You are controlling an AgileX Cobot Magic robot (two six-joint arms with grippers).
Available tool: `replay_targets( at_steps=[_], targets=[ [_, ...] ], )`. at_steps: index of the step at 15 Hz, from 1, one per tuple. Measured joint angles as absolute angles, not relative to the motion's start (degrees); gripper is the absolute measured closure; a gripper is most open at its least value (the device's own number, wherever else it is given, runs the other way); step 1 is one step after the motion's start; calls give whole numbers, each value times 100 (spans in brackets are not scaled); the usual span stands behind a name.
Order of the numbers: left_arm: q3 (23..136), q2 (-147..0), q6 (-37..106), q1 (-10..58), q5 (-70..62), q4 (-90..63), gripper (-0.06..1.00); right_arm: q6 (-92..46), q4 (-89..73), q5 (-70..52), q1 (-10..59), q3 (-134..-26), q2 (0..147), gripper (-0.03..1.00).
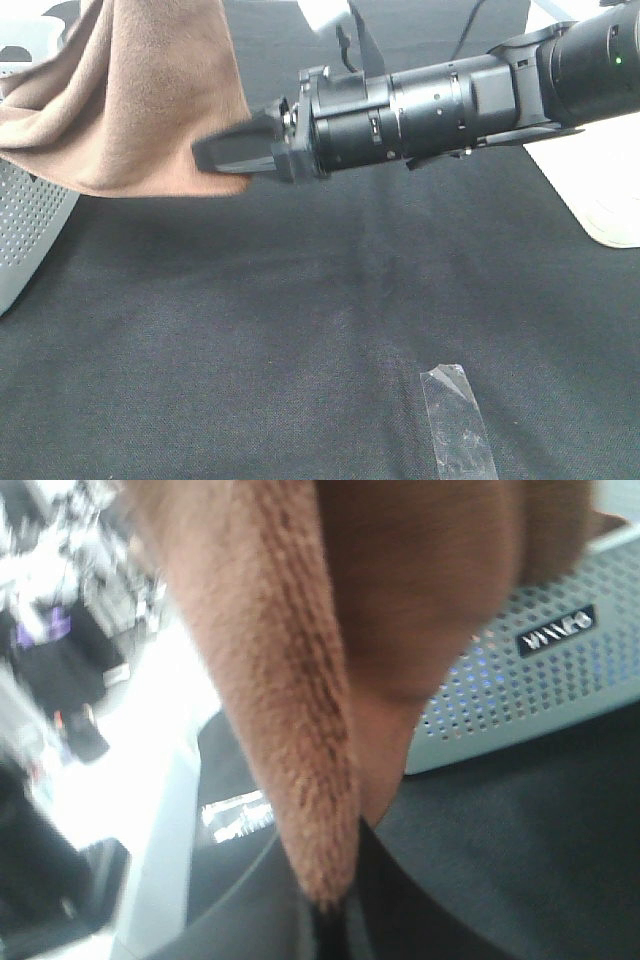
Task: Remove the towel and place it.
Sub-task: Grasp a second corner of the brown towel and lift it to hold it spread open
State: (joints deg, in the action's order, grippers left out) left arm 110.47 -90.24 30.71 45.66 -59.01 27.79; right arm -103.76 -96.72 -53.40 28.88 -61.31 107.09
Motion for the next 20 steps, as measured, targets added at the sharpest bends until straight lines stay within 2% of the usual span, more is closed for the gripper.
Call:
replay_targets(
  at_steps=[3, 6, 10, 15, 17, 20],
  targets=[
    [11047, -9024, 2979, 4566, -5913, 2739, 94, -8411, -8669, -4841, 2888, -6383, 10159, 97],
    [11047, -9030, 2578, 4566, -5741, 2739, 94, -5374, -6085, -4509, 2888, -7214, 9379, 97],
    [11047, -9219, 2057, 4566, -5002, 2779, 94, -2326, -2320, -5575, 2888, -9036, 9213, 97],
    [11047, -9362, 361, 4343, -3254, 3730, 94, -1587, 493, -5947, 2888, -11047, 9402, 97],
    [11047, -9374, -281, 3810, -2893, 3816, 94, -1541, 1049, -5712, 2888, -11448, 9540, 97],
    [11047, -9425, -395, 3421, -2521, 3816, 94, -1536, 1398, -4870, 2888, -11665, 9666, 97]
  ],
)
